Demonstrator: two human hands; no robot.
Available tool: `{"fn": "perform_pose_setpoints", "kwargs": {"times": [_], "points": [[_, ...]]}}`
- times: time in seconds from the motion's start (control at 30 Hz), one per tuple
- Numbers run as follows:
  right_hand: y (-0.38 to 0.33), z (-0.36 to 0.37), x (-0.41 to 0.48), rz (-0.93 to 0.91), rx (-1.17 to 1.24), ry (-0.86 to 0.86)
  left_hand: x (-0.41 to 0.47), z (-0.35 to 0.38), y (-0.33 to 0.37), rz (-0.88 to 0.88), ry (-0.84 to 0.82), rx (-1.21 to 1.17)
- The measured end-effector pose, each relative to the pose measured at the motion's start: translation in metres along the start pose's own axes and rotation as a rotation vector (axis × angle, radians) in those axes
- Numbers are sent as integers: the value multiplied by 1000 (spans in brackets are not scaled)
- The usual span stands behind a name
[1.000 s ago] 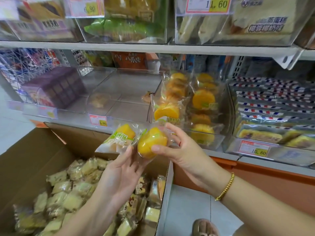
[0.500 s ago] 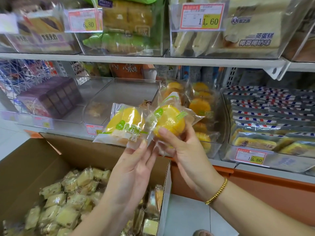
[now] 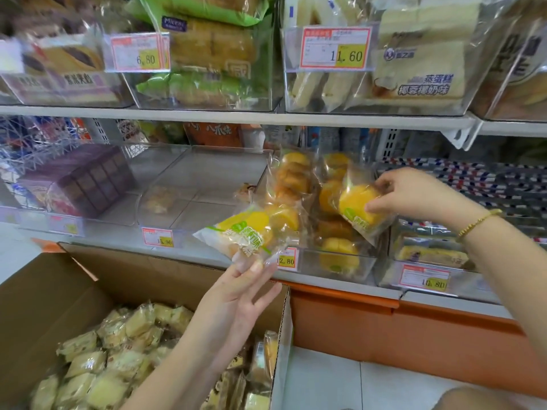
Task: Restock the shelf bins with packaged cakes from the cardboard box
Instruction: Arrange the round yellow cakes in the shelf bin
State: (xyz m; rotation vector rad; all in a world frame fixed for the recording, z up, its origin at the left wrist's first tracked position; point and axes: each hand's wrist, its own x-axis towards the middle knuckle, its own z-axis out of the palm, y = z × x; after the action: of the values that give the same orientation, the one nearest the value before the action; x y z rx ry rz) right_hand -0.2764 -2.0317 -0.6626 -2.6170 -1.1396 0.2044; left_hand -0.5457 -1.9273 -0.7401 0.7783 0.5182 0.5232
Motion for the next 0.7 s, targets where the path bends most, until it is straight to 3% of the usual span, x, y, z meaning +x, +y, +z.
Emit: {"fn": "perform_pose_setpoints", "kwargs": {"times": [0.13,0.23,0.4,0.6,0.7], "points": [[-1,-4,32,-140,41,-263,-1,-5,3,-124,-63,266],[-5,-2,51,-201,38,-296,-4,-15,4,-228,-188,437],[-10,14,58,-198,22,-186,-5,-28,2,-321,-312,534],[-2,37,33,-125,-38,179,-2,-30,4,-325,-361,488],[1,40,23,-197,-90,277,-3,-27,5,-305,-390,481]]}}
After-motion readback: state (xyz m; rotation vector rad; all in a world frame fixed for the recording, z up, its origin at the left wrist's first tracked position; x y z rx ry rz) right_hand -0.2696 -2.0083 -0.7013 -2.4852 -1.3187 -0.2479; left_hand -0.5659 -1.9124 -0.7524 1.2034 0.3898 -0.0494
